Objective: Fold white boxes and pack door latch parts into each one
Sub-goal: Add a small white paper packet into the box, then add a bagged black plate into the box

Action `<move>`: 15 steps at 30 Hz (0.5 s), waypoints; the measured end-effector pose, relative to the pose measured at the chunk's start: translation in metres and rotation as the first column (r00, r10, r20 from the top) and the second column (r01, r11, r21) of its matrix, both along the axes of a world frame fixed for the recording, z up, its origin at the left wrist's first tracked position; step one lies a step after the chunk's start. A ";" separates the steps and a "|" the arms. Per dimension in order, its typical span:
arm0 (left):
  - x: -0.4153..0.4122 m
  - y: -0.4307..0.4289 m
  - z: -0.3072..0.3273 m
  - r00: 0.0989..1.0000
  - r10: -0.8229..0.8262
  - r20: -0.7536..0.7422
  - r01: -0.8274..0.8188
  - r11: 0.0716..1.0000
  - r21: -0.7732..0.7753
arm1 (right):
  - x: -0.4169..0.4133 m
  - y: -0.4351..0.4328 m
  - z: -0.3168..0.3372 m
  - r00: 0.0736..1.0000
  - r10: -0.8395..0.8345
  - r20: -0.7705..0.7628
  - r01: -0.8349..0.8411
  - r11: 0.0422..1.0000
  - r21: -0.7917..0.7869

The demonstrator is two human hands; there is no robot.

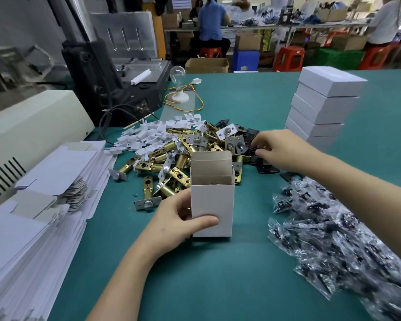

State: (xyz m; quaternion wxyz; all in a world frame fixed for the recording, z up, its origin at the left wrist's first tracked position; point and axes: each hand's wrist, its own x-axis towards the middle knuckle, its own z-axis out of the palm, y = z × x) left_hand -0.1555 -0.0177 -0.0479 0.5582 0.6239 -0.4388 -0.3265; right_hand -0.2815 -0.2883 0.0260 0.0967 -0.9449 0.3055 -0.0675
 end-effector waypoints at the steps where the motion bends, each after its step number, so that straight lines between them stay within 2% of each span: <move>1: 0.000 0.000 0.000 1.000 0.000 -0.004 0.000 1.000 -0.001 | 0.004 -0.005 -0.008 0.997 -0.023 -0.069 0.020 0.999 -0.036; 6: 0.000 0.000 0.000 1.000 -0.003 0.002 0.003 1.000 0.001 | 0.020 -0.030 -0.026 0.963 -0.121 -0.241 0.091 0.987 -0.129; 10: 0.001 -0.001 -0.001 1.000 -0.005 -0.001 0.005 1.000 0.002 | 0.026 -0.037 -0.032 0.931 -0.141 -0.337 0.077 0.977 -0.197; 15: 0.001 -0.001 0.000 1.000 -0.007 0.008 0.007 1.000 0.019 | 0.028 -0.040 -0.037 0.939 -0.160 -0.305 0.052 0.941 -0.334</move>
